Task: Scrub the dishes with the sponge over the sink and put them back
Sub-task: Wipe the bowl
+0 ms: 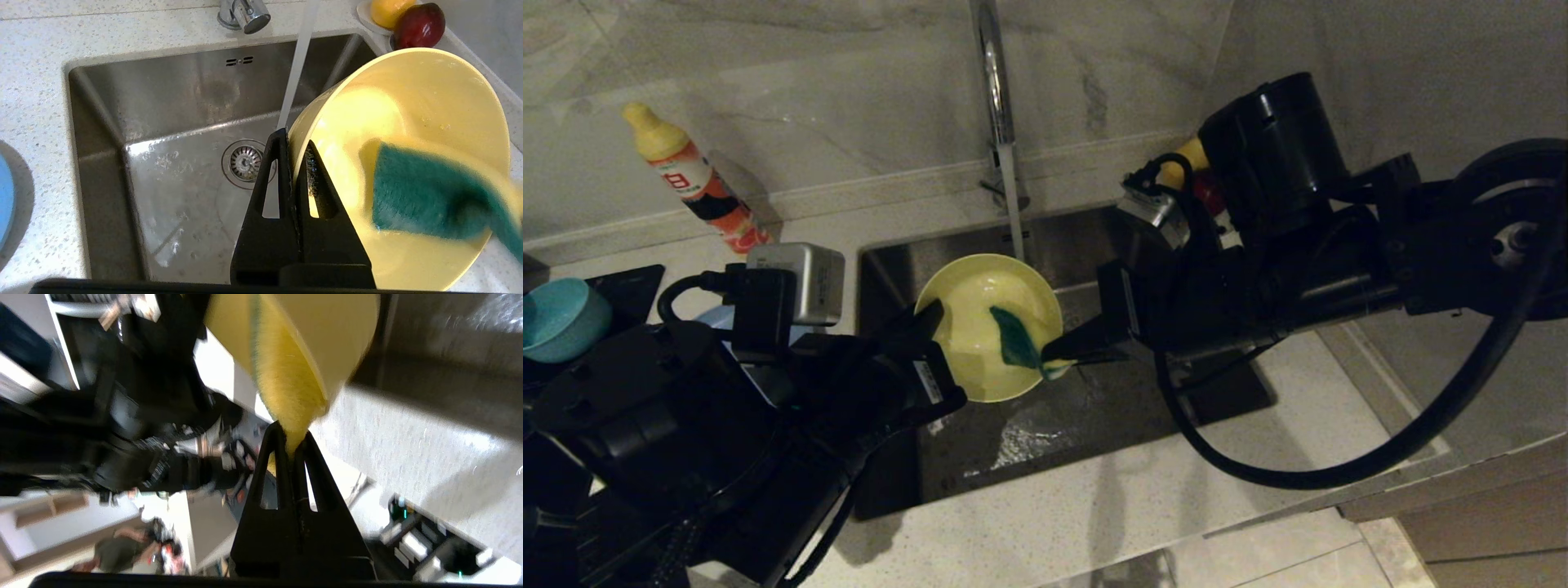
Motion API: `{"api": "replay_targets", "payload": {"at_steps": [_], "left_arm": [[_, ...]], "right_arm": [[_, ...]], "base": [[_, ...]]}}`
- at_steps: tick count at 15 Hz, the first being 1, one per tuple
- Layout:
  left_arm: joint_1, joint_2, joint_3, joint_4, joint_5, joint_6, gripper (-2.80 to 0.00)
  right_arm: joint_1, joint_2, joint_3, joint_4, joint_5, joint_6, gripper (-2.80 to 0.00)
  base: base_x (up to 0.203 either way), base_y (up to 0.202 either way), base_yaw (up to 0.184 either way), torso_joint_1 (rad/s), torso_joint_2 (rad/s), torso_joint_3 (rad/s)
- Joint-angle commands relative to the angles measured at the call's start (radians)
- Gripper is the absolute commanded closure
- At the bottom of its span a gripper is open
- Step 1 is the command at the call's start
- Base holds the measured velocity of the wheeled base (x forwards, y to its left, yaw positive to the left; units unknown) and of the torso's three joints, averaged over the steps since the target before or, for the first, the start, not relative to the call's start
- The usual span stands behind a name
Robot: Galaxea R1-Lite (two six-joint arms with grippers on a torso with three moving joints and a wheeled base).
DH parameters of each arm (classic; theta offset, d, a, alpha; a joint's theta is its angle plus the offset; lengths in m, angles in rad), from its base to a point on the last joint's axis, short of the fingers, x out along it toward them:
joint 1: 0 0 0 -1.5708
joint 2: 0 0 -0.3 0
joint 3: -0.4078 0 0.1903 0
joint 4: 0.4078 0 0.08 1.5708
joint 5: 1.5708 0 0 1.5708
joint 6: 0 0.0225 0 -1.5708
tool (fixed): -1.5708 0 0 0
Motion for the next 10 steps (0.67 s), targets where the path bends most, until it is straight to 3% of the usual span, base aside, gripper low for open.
{"api": "replay_targets", "payload": {"at_steps": [1, 10], "left_arm": [[0.000, 0.006, 0.004, -0.007, 0.001, 0.000, 0.00], [-0.002, 0.016, 0.046, -0.007, -0.004, 0.006, 0.00]], "right_arm": [[-0.017, 0.000, -0.003, -0.022, 0.004, 0.006, 0.00], [-0.028, 0.014, -0.071, -0.060, 0.008, 0.004, 0.00]], "base": [[0.000, 0.000, 0.000, 0.000, 0.00, 0.000], [0.000, 0.000, 0.000, 0.000, 0.00, 0.000]]}}
